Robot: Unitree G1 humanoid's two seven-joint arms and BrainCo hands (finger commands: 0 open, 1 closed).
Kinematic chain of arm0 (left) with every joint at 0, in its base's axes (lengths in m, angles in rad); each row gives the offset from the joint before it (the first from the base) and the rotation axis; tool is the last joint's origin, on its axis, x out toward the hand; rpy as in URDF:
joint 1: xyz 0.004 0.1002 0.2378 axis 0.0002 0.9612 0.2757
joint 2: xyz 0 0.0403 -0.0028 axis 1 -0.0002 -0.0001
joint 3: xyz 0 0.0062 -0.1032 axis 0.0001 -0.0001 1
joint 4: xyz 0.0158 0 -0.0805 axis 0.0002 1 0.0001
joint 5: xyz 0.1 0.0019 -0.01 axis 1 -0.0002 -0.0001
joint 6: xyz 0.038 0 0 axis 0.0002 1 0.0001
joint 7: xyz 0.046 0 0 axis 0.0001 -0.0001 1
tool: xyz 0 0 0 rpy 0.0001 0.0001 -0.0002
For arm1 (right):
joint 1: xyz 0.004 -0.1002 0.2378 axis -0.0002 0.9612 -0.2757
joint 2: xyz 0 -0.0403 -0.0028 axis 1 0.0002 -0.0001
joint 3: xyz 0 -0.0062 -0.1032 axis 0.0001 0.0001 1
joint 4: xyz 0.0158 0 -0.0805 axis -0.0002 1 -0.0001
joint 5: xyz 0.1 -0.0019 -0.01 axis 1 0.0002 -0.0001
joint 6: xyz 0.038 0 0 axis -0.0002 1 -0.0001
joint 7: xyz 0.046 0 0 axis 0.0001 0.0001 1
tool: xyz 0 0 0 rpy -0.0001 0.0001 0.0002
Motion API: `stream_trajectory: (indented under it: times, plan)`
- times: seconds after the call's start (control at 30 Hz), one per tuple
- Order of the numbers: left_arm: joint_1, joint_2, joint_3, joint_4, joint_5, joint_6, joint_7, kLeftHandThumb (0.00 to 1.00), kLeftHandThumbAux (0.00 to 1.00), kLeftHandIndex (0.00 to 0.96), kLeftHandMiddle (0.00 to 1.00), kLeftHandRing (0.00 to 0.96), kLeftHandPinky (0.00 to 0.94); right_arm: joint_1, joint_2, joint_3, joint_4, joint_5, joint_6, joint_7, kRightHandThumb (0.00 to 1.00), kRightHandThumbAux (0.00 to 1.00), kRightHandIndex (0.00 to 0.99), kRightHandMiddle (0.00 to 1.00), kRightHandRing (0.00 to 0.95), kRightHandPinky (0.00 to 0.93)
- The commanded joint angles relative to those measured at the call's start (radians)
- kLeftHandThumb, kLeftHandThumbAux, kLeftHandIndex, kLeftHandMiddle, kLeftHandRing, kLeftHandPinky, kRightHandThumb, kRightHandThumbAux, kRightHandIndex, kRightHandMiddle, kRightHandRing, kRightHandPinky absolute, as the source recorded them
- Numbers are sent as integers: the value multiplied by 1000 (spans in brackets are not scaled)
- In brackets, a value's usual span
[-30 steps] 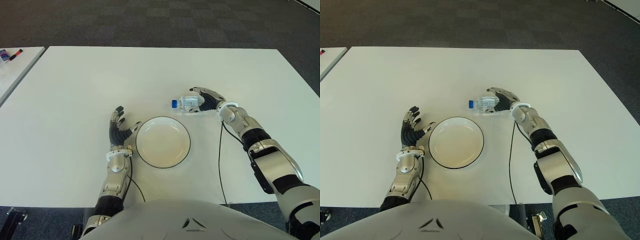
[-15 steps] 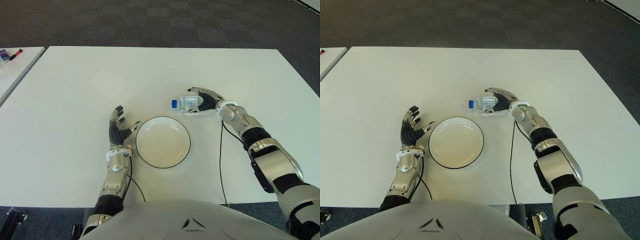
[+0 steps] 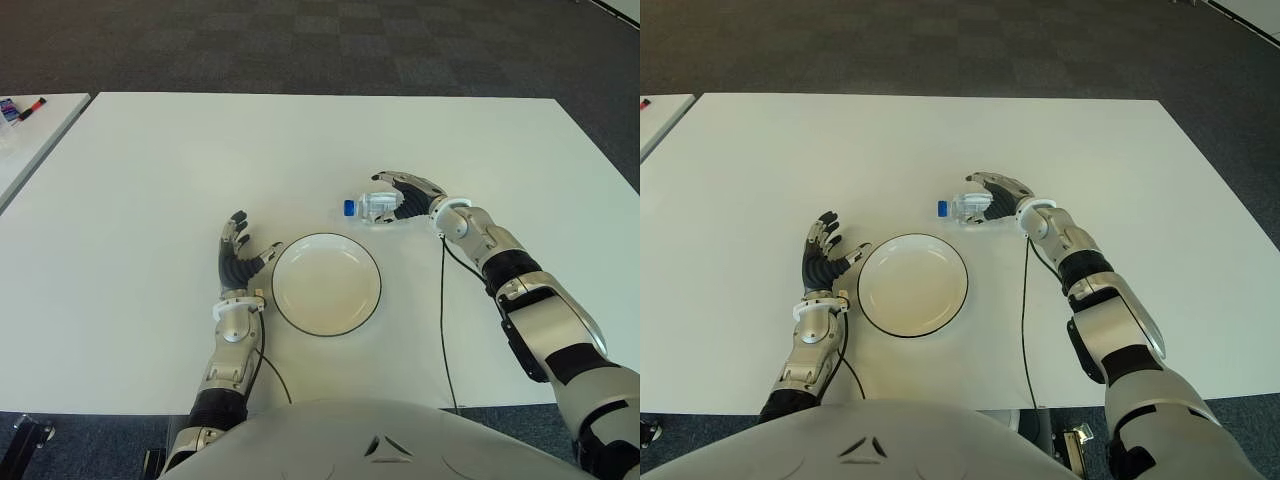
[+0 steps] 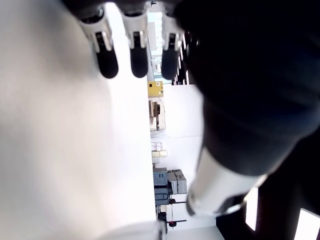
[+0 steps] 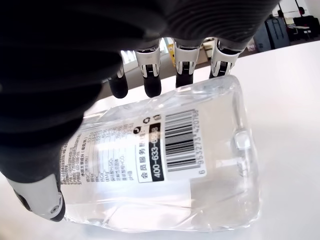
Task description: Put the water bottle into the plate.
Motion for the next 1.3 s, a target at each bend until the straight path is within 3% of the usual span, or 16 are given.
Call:
stream_trajectory:
  times: [0.03, 1.3]
  plan:
    - [4, -45, -4, 32, -10, 14, -4, 0, 978, 153, 154, 143, 170, -13, -1, 5, -9, -7, 6, 14, 56, 657, 0, 0, 0, 0]
    - [-2, -45, -2, 37, -7, 7, 1, 0, 973, 163, 158, 141, 165, -64, 17, 46, 47, -42, -17, 37, 123, 694, 0, 0, 0, 17]
